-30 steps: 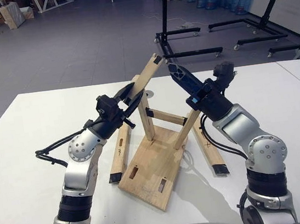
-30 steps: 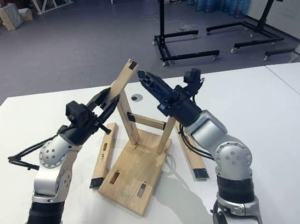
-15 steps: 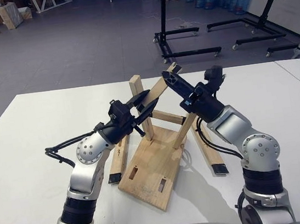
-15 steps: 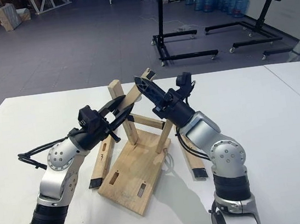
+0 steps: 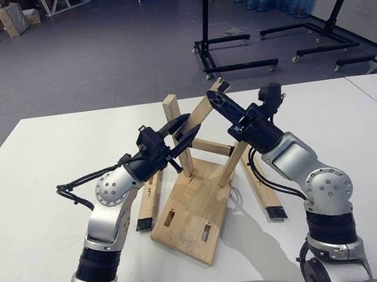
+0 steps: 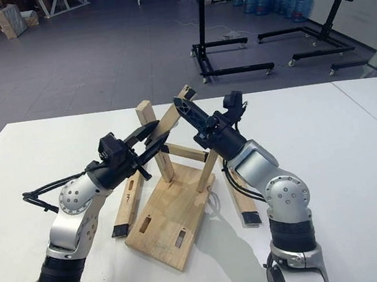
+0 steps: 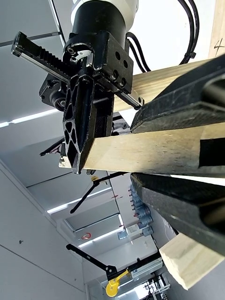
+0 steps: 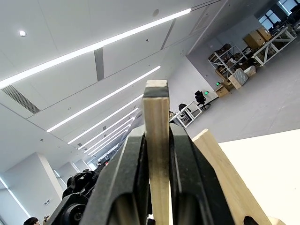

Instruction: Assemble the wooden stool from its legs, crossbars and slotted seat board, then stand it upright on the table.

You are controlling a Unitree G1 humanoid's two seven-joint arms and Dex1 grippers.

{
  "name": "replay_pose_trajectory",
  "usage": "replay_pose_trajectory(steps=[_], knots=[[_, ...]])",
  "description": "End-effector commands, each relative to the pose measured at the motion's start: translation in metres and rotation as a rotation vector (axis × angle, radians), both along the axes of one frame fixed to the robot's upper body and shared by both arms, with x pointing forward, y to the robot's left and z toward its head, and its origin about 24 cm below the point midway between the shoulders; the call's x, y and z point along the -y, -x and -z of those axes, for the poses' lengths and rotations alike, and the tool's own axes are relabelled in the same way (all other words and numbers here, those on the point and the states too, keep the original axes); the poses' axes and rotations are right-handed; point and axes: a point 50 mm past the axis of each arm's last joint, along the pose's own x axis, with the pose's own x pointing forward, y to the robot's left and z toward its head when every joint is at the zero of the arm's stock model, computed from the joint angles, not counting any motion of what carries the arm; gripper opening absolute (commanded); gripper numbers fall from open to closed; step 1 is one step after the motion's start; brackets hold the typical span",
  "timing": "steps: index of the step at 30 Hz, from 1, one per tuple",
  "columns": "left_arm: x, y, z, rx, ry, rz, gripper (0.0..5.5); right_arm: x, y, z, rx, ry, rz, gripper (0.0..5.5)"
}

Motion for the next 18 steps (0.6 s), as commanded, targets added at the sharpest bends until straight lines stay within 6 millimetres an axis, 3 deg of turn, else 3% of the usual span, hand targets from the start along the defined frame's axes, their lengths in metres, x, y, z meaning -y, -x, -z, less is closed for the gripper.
replay_pose_trajectory(steps=[1,6,10,13,15,18], knots=[[-0.006,-0.008,0.014,-0.082,-0.05,-0.066,1.95,0.004,0.0,-0.015,0.079,-0.045,0.026,0.38],[-0.014,-0.012,0.025,-0.114,-0.056,-0.144,2.79,0.028,0.009,-0.036,0.178,-0.113,0.096,0.38],[-0.014,-0.007,0.037,-0.147,-0.071,-0.162,2.83,0.062,0.022,-0.052,0.27,-0.113,0.182,0.38],[-0.014,0.004,0.05,-0.209,-0.065,-0.139,2.83,0.086,0.043,-0.058,0.284,-0.185,0.094,0.38],[-0.015,0.01,0.055,-0.269,-0.037,-0.11,2.83,0.091,0.052,-0.057,0.263,-0.207,0.034,0.38],[-0.009,0.029,0.064,-0.453,0.041,0.08,2.83,0.102,0.062,-0.033,0.137,-0.206,-0.02,0.38]])
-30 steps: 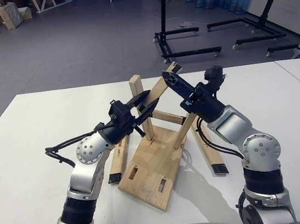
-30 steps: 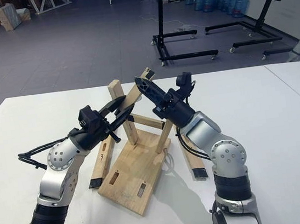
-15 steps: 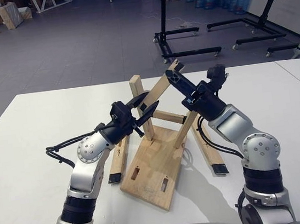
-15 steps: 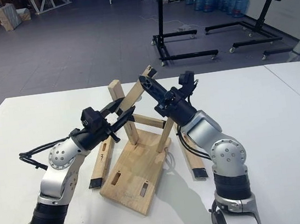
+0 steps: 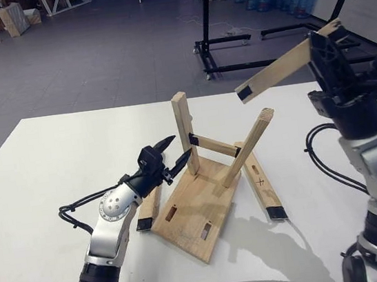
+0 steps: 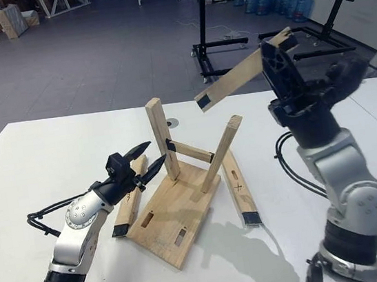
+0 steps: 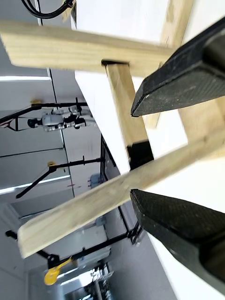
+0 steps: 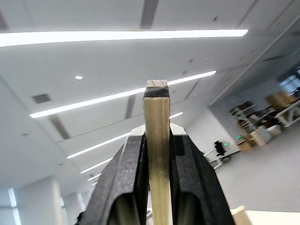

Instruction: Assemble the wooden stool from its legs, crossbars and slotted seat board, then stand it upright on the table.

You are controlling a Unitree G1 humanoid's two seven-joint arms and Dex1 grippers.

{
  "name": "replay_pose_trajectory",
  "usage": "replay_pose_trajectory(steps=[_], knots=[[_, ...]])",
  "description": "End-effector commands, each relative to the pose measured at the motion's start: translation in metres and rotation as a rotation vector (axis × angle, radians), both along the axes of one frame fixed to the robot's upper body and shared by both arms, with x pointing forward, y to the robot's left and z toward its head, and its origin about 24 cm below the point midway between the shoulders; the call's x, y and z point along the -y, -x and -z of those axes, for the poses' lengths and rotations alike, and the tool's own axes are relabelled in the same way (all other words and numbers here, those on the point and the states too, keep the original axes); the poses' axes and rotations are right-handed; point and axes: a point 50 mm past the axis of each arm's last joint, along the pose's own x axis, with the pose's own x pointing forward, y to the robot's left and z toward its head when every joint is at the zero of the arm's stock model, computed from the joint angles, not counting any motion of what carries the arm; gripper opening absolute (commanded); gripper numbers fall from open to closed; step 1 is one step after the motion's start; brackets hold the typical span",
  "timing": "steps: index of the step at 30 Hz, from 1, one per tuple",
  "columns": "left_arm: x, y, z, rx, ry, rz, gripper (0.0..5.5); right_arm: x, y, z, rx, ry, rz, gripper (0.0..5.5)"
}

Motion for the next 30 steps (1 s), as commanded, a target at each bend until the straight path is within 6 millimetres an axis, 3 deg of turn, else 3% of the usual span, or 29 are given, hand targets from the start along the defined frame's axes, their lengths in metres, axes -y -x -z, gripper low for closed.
replay_pose_trajectory(steps=[1,5,10,17,24,27,30], knots=[[0.007,0.026,0.009,-0.213,0.123,0.236,2.83,0.014,0.014,0.032,-0.157,0.015,-0.076,0.38],[0.018,0.039,0.009,-0.412,0.233,0.503,2.83,0.028,0.027,0.074,-0.335,0.055,-0.092,0.38],[0.033,0.023,0.006,-0.538,0.271,0.661,2.83,0.044,0.022,0.08,-0.351,0.105,-0.084,0.38],[0.062,-0.014,0.022,-0.614,0.142,0.694,2.83,0.052,0.006,0.082,-0.345,0.163,-0.06,0.38],[0.075,-0.045,0.033,-0.604,0.055,0.582,2.83,0.051,-0.001,0.09,-0.362,0.19,-0.015,0.38],[0.079,-0.048,0.03,-0.602,0.079,0.618,2.83,0.056,-0.003,0.091,-0.361,0.2,0.012,0.38],[0.08,-0.058,0.038,-0.586,0.012,0.534,2.83,0.052,-0.006,0.093,-0.364,0.259,0.009,0.38]])
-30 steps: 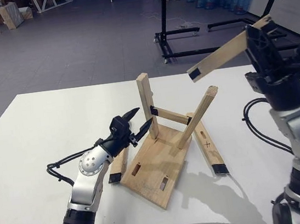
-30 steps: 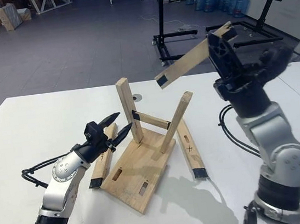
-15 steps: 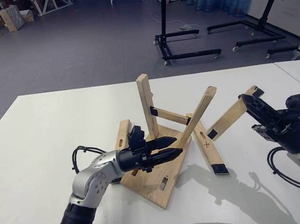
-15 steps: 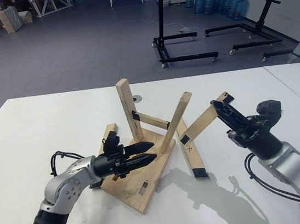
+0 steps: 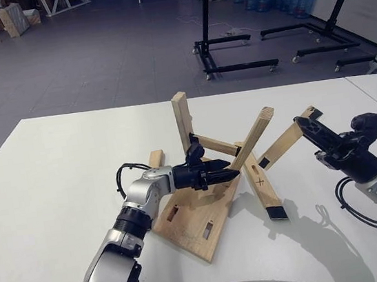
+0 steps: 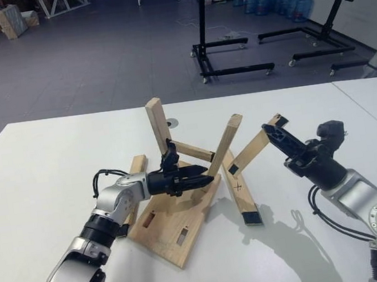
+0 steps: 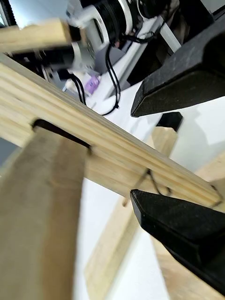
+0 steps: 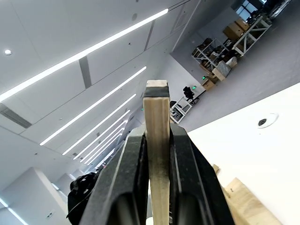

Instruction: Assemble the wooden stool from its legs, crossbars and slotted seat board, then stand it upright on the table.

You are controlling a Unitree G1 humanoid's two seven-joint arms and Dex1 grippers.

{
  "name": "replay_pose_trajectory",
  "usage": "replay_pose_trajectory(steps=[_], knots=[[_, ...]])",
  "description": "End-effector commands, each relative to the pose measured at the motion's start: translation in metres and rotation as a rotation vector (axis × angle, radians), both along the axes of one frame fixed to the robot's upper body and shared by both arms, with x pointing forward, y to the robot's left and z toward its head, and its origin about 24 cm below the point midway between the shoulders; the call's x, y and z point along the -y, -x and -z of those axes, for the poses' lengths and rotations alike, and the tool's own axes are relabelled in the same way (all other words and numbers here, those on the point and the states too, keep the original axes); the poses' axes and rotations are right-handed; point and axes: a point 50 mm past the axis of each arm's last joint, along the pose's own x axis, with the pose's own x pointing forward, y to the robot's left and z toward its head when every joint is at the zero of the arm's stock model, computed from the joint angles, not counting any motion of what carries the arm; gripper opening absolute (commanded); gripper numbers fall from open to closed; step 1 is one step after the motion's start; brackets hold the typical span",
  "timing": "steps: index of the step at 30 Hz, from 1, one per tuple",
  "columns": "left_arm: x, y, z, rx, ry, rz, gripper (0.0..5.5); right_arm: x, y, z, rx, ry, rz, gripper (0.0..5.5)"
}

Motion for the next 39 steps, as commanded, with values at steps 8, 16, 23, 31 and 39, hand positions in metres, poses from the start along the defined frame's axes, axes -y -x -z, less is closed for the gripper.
replay_pose_trajectory(steps=[8,16,23,31,39], knots=[[-0.009,-0.052,0.021,0.219,-0.356,-0.379,2.83,-0.016,-0.012,0.001,0.05,0.113,0.006,0.38],[-0.006,-0.061,0.009,0.283,-0.3,-0.438,2.83,-0.017,-0.011,-0.002,0.077,0.098,0.031,0.38],[-0.008,-0.06,-0.019,0.373,-0.166,-0.551,2.83,-0.033,-0.02,0.0,0.082,0.306,0.288,0.38],[-0.031,-0.012,-0.043,0.377,-0.046,-0.659,2.83,-0.064,-0.001,-0.001,0.127,0.701,0.521,0.38],[-0.029,-0.004,-0.037,0.287,-0.024,-0.653,2.83,-0.065,-0.006,0.022,0.121,0.832,0.584,0.38]])
